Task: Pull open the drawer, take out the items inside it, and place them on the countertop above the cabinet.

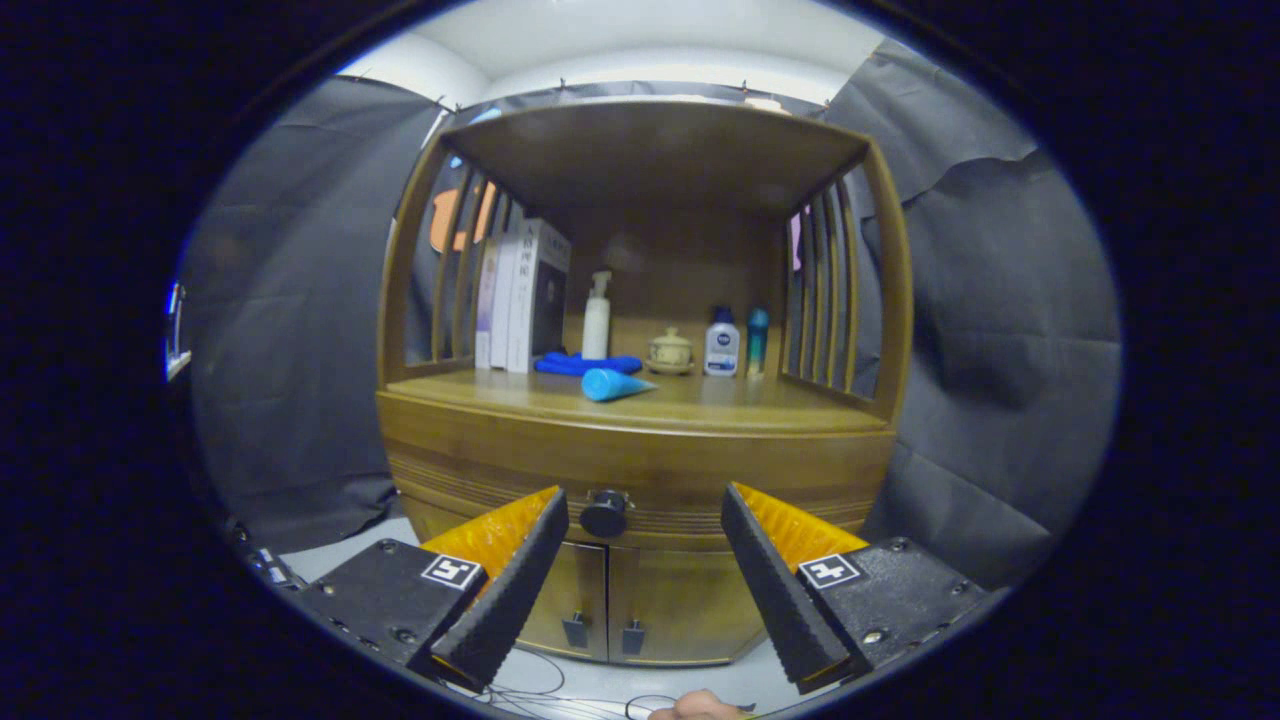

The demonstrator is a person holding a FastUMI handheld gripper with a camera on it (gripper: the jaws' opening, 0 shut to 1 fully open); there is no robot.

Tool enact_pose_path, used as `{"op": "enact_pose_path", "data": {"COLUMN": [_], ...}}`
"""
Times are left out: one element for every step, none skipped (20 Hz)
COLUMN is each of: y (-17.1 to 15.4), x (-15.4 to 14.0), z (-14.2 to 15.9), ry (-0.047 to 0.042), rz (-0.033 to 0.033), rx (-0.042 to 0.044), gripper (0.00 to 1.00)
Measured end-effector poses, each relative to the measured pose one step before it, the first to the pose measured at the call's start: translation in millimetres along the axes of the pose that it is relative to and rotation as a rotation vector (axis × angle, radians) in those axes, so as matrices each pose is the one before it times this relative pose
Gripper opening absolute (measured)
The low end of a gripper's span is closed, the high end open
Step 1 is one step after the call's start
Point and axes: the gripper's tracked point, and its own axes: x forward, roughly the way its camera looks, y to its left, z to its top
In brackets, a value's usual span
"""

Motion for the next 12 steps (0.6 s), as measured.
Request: {"op": "enact_pose_path", "data": {"y": [-1.44,-0.17,-0.42,1.17,4.25,5.24,1.88,0.55,-1.73,1.21,0.02,1.32], "x": [-21.16,-17.92,-15.81,-15.26,-16.74,-16.33,-14.39,-12.88,-9.4,-8.52,-7.71,-7.33], "z": [7.47,6.53,4.23,0.51,-2.69,-3.72,-5.01,-2.03,1.03,2.76,3.05,1.35], "ry": [-0.01909,-0.01746,-0.01045,-0.00467,0.00029,0.00023,0.00672,-0.00455,-0.00678,-0.01103,-0.01343,-0.01111], "rz": [0.01141,0.00937,0.00478,0.00864,0.01779,0.01979,0.01188,0.00498,-0.00095,0.00249,0.00077,0.00382], "rx": [0.00893,0.003,0.0035,0.00992,0.01395,0.00645,-0.00091,-0.00444,-0.0033,-0.00244,-0.0018,-0.00518], "gripper": [1.0,1.0,1.0,1.0,1.0,1.0,1.0,1.0,1.0,1.0,1.0,1.0]}}
